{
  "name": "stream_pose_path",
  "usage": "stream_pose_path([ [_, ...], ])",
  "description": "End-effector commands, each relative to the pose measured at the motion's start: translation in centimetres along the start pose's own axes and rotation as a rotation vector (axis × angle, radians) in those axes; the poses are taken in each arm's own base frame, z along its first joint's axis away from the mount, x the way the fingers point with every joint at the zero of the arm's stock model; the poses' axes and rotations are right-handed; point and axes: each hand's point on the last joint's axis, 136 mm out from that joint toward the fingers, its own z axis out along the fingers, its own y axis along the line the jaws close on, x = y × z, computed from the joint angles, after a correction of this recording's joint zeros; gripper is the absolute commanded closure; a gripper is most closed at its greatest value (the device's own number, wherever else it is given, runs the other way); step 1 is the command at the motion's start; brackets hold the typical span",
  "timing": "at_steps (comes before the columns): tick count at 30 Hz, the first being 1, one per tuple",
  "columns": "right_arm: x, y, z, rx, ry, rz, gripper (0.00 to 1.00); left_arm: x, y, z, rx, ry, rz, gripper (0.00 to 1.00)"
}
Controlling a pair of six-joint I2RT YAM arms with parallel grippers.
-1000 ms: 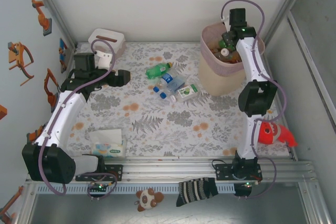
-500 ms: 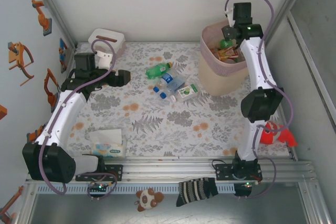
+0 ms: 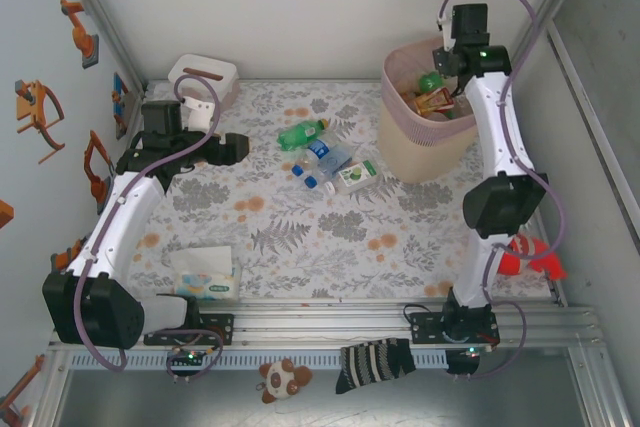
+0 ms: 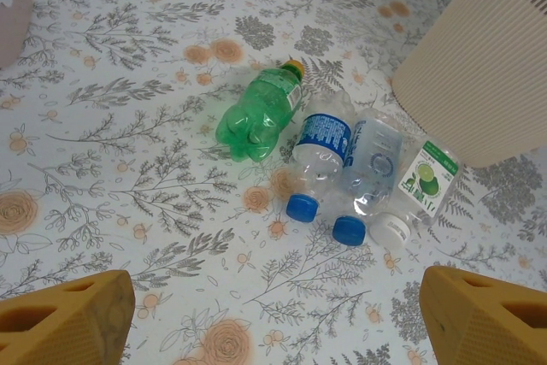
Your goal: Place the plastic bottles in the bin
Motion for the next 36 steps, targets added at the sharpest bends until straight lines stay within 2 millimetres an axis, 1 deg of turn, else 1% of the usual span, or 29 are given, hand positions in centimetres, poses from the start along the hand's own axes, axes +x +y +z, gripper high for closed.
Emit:
stream_pose_path([
  [1, 2.0, -0.2, 2.1, 0.001, 0.078, 0.017, 0.73, -0.4, -0.3, -0.3, 0.016, -0.013, -0.001, 0.14],
  [4, 4.1, -0.4, 3.9, 0.037, 0.15, 0.002, 0.75, -0.4, -0.3, -0.3, 0.014, -0.014, 0.002, 0.14],
  [7, 6.3, -0.4, 4.6, 0.063, 0.223, 0.002, 0.76, -0.4, -0.3, -0.2, 0.019, -0.011, -0.001, 0.14],
  [11, 8.9, 0.2, 4.6, 0.063, 0.289, 0.027, 0.77, -0.3, -0.3, -0.1, 0.017, -0.008, -0.003, 0.14],
  [14, 9.6, 0.2, 3.8, 0.064, 0.307, 0.049, 0.78, -0.2, -0.3, 0.0, 0.021, -0.004, -0.005, 0.14],
  [21, 9.0, -0.3, 1.7, 0.061, 0.295, 0.063, 0.78, -0.2, -0.2, 0.2, 0.022, 0.0, -0.008, 0.14],
  [24, 8.1, -0.2, 0.4, 0.039, 0.268, 0.075, 0.78, -0.1, -0.1, 0.3, 0.02, 0.004, -0.01, 0.14],
  [30, 5.7, 0.5, -3.4, 0.032, 0.195, 0.059, 0.74, 0.1, 0.0, 0.5, 0.021, 0.011, -0.013, 0.14],
  [36, 4.1, 1.3, -7.2, 0.02, 0.132, 0.048, 0.72, 0.1, 0.0, 0.7, 0.027, 0.016, -0.015, 0.14],
])
